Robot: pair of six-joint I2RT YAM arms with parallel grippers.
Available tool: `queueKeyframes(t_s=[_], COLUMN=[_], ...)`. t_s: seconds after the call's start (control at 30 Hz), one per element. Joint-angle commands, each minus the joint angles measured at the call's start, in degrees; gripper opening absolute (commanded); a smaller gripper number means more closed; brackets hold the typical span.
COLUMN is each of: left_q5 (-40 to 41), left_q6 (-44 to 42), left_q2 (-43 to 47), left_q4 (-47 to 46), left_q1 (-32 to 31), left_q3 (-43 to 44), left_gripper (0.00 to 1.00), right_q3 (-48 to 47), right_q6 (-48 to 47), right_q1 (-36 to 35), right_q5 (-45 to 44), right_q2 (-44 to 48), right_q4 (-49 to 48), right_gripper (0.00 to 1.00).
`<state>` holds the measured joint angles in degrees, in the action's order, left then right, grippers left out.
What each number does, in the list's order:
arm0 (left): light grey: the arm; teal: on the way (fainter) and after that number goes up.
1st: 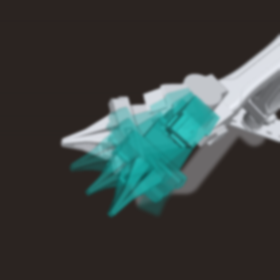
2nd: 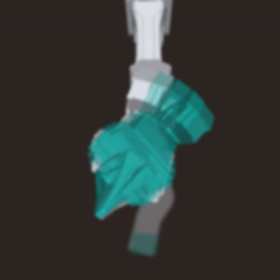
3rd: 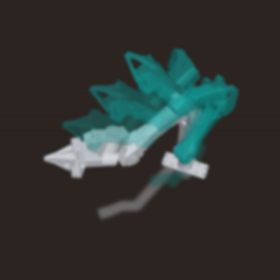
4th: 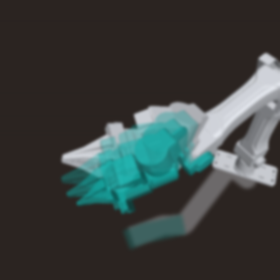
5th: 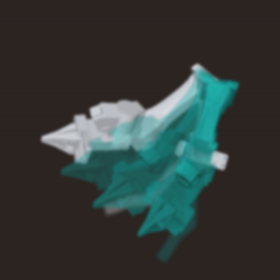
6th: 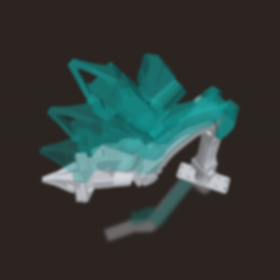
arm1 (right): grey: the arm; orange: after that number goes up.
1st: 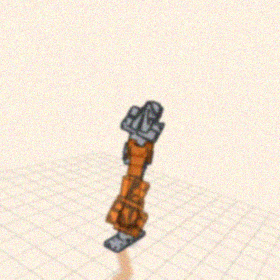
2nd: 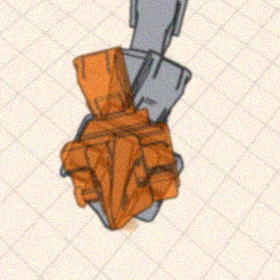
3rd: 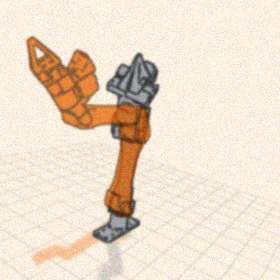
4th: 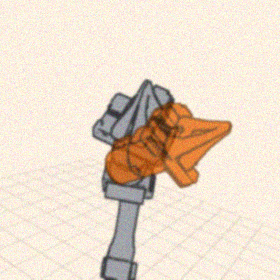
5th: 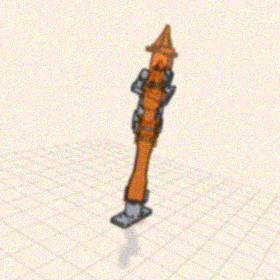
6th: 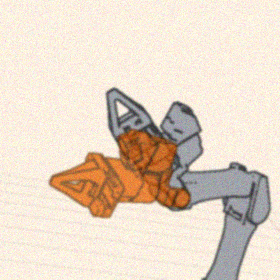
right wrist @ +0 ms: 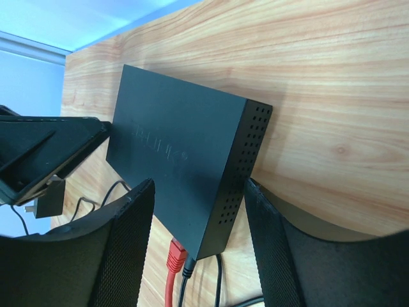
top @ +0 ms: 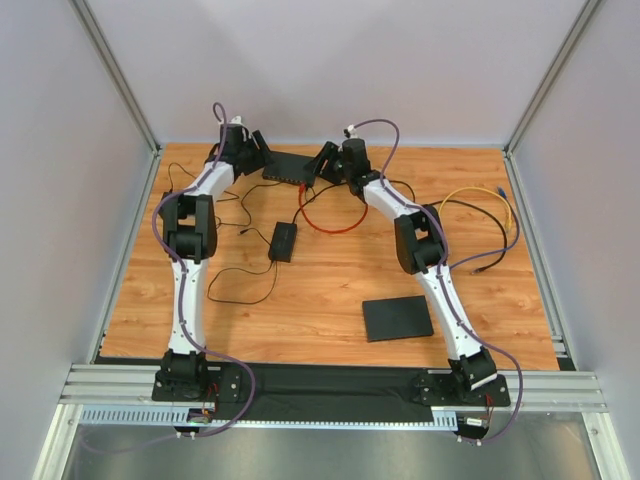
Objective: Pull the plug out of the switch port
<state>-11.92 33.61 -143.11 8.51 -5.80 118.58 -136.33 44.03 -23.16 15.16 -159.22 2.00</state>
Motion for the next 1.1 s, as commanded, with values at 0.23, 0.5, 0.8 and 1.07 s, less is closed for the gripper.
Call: queueKeyframes(t_s=[0.23,0.5,0.8,1.07], left_q5=[-12.58,-19.54,-20.25,-18.23], left_q6=[2.34,5.68,5.15,6.64], left_q2=[-1.47,1.68,6.78,12.06], left_q4=[-0.86,-5.61,-8.16,-11.32], left_q1=[0.27,0.27,-0.96,-2.20], left_q3=[1.39,-7.31,-13.81,-22.78], left_gripper=[0.61,0.56,0.54,0.52], right_q3=[-2.62,-0.52,2.82,7.65], right_q6=[2.29,0.09,-2.28,-3.42], right_q1=[-0.05,0.04,0.22,-0.04], right_q5=[1.19,2.07,4.00,7.16], right_q2=[-1.62,0.31,3.29,6.63], right_q4=[-2.18,0.11,1.08,0.46], right_gripper=[0.54,0.52,0.51,0.47])
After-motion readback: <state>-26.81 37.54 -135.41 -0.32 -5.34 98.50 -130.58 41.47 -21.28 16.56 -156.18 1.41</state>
